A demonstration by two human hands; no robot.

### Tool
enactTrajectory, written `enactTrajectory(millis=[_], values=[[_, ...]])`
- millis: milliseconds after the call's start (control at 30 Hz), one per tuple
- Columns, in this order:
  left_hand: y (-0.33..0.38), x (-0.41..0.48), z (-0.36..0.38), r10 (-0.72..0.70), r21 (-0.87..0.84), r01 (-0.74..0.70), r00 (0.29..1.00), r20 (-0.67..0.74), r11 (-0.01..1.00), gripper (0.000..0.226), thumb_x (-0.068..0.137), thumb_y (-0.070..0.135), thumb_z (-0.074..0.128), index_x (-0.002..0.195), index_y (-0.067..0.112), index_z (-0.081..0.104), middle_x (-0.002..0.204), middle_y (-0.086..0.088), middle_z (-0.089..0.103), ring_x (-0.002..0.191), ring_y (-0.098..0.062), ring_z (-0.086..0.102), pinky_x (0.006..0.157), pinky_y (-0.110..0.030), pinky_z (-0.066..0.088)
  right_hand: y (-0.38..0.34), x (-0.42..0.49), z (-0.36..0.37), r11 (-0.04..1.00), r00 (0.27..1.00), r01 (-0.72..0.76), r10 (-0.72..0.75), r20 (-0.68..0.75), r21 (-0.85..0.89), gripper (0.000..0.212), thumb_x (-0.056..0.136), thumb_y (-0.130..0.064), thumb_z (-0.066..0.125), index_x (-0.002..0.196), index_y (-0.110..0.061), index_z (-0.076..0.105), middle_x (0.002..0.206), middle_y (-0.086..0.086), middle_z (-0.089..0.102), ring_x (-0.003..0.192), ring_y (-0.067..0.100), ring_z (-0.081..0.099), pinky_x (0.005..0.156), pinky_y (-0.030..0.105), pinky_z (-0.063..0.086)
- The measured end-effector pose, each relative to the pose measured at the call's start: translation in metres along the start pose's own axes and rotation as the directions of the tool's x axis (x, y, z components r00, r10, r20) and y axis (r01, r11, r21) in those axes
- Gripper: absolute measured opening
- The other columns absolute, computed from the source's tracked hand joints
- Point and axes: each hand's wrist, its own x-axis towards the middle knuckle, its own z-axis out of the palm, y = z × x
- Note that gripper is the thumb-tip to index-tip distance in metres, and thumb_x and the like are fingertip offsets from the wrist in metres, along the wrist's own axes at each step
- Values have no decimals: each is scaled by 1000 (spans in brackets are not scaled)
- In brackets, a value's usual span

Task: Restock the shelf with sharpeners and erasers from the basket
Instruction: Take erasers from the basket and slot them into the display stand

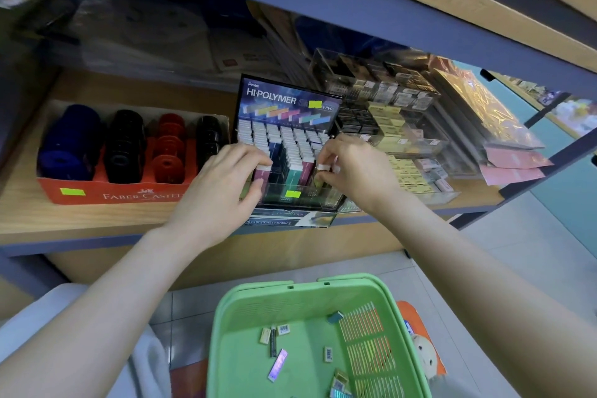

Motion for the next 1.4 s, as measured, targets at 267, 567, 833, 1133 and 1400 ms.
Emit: enactTrajectory(millis=[267,567,833,1133,1400], values=[[13,-25,-3,150,137,-132,980,-132,982,31,86,17,46,110,5,62,112,-9,59,112,-22,47,97,-30,28,-7,-38,7,991,940,117,-88,-329,71,9,89,-15,60,96,-9,59,87,5,58,80,21,52,63,27,38],[6,-116,89,-44,121,14,969,244,993,33,86,28,41,111,16,60,110,-1,58,106,-15,49,94,-34,36,19,-175,124,970,991,67,-92,99,235,19,92,-27,47,95,-16,61,88,-2,61,79,14,59,66,26,50],[-23,-150,149,-293,235,214,876,383,948,52,98,24,41,148,19,28,152,-1,30,140,-12,18,110,-21,-10,58,-267,276,892,611,-407,104,785,198,54,95,-26,53,143,-15,32,145,3,37,127,19,43,108,24,28],[-33,-150,171,-361,247,291,877,317,924,52,90,32,36,138,13,46,134,-5,49,126,-16,34,104,-22,9,86,-305,334,823,332,-566,180,926,44,75,78,-15,75,139,-7,33,137,14,37,123,25,43,108,28,31],[5,-169,210,-126,17,130,907,401,991,29,88,22,43,114,15,51,107,-3,58,104,-14,45,95,-24,29,92,-310,350,868,334,-489,89,938,92,60,70,-17,81,120,-11,48,126,8,45,114,21,43,98,28,36]])
